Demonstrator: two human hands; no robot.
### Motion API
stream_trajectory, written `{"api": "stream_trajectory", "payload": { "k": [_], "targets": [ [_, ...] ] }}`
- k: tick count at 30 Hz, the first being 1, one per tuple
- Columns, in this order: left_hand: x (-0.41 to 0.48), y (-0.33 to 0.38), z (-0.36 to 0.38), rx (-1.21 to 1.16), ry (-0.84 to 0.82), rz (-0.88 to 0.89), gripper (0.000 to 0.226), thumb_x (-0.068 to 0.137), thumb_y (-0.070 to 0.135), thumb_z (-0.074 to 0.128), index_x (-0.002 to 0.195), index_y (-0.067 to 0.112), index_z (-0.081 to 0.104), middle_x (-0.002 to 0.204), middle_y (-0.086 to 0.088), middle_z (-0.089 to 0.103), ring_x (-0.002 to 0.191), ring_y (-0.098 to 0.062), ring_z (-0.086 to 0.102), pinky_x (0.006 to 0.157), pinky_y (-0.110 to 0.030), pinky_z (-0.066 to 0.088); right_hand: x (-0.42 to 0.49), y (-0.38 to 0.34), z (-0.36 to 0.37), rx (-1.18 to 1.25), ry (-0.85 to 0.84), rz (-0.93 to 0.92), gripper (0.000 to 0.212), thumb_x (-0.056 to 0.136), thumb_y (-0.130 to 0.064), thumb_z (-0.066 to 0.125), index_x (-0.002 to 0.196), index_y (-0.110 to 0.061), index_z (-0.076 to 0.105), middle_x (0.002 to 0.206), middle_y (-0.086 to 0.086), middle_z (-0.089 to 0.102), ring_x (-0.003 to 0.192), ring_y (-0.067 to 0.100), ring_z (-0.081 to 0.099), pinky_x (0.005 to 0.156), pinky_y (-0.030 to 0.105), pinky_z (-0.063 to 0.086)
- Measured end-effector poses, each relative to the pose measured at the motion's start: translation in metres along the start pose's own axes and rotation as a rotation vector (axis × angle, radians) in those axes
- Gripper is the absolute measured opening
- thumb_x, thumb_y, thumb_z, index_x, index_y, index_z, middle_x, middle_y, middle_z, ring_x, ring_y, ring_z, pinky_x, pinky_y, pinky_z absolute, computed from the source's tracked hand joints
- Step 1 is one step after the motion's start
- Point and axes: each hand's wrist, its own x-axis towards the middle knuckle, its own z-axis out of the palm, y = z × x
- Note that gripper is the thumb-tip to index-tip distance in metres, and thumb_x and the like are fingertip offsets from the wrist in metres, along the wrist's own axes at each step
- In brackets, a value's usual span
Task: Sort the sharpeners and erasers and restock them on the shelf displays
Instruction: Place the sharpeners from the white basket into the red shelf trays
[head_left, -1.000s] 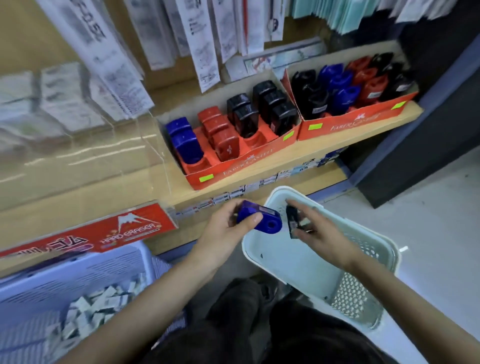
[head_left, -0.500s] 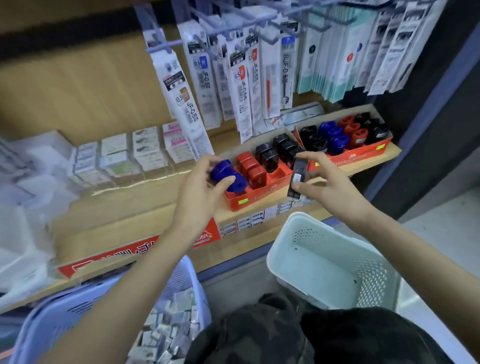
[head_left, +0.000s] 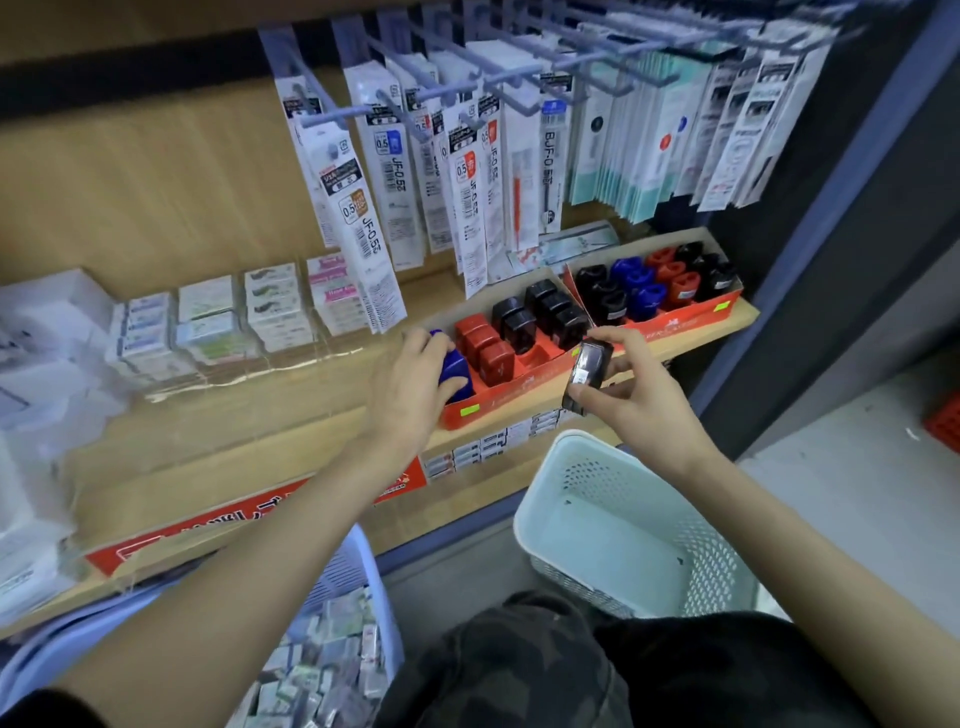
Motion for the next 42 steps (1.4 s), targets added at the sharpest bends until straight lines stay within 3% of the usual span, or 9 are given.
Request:
{"api": "stream_trajectory", "payload": {
  "k": [5,9,15,20,25,28,34,38,42],
  "targets": [
    [0.000,-0.001,0.003,0.014,-0.081,0.051,0.041,0.087,0.028,0.064,0.124,0.012,0.055,0.119,-0.007,0.052,0.108,-0.026,0.052,0.090,-0.037,0.044,0.001,0.001,0.002,-0.015,-0.007,0.010,0.052,0.085,-0.014,0.068,0.128,-0.031,0.044,0.094,-0.011,0.053,0.072,0.004,0.062,0.061,0.009,0.045],
    [-0.012,-0.004,0.011,0.088,-0.007,0.093,0.051,0.088,0.040,0.059,0.130,0.012,0.055,0.119,-0.010,0.052,0.107,-0.028,0.050,0.090,-0.040,0.042,0.006,0.002,0.009,-0.043,0.013,0.016,0.054,0.083,-0.017,0.070,0.127,-0.031,0.043,0.105,-0.005,0.054,0.077,0.008,0.063,0.064,0.018,0.047],
    [-0.019,-0.013,0.018,0.083,-0.027,0.061,0.066,0.087,0.039,0.062,0.142,0.013,0.038,0.145,-0.008,0.038,0.127,-0.025,0.041,0.106,-0.036,0.032,0.039,-0.003,0.028,-0.119,0.090,0.012,0.043,0.081,-0.027,0.073,0.111,-0.019,0.044,0.094,-0.007,0.059,0.093,0.013,0.057,0.079,0.025,0.043],
    [-0.013,-0.017,0.017,0.010,-0.038,0.058,0.062,0.089,0.034,0.060,0.144,0.017,0.036,0.147,-0.004,0.037,0.130,-0.021,0.039,0.109,-0.033,0.024,0.076,-0.004,0.042,-0.187,0.149,0.000,0.034,0.084,-0.031,0.070,0.107,-0.015,0.051,0.102,-0.001,0.060,0.097,0.014,0.054,0.077,0.024,0.040],
    [-0.013,-0.019,0.019,-0.040,-0.017,0.041,0.059,0.088,0.030,0.062,0.142,0.018,0.041,0.145,-0.002,0.040,0.129,-0.021,0.040,0.109,-0.034,0.023,0.088,0.006,0.045,-0.424,0.249,-0.033,0.037,0.084,-0.036,0.068,0.109,-0.015,0.052,0.107,0.006,0.061,0.091,0.021,0.057,0.077,0.038,0.049],
    [-0.015,-0.018,0.021,-0.060,-0.001,0.031,0.057,0.088,0.028,0.063,0.140,0.017,0.044,0.143,-0.003,0.043,0.127,-0.022,0.043,0.108,-0.035,0.025,0.085,0.010,0.051,-0.548,0.239,-0.069,0.039,0.086,-0.039,0.065,0.113,-0.015,0.051,0.107,0.005,0.059,0.084,0.020,0.056,0.073,0.038,0.049],
    [-0.016,-0.018,0.021,-0.047,0.014,0.031,0.057,0.087,0.027,0.064,0.139,0.015,0.044,0.142,-0.004,0.044,0.126,-0.023,0.044,0.108,-0.035,0.026,0.083,0.014,0.055,-0.562,0.204,-0.131,0.037,0.090,-0.032,0.062,0.116,-0.009,0.050,0.118,0.009,0.050,0.084,0.015,0.050,0.071,0.028,0.042],
    [-0.017,-0.017,0.022,-0.041,0.031,0.030,0.056,0.085,0.026,0.067,0.137,0.014,0.048,0.139,-0.005,0.048,0.122,-0.024,0.049,0.107,-0.036,0.030,0.080,0.019,0.050,-0.644,0.194,-0.161,0.035,0.091,-0.030,0.061,0.112,-0.005,0.049,0.121,0.009,0.042,0.078,0.019,0.052,0.068,0.032,0.047],
    [-0.016,-0.017,0.023,-0.031,0.036,0.029,0.056,0.085,0.026,0.067,0.137,0.014,0.048,0.139,-0.004,0.048,0.120,-0.025,0.050,0.106,-0.035,0.031,0.078,0.021,0.047,-0.645,0.147,-0.231,0.038,0.093,-0.030,0.057,0.122,-0.006,0.051,0.124,0.008,0.041,0.077,0.014,0.050,0.067,0.028,0.043]
  ]
}}
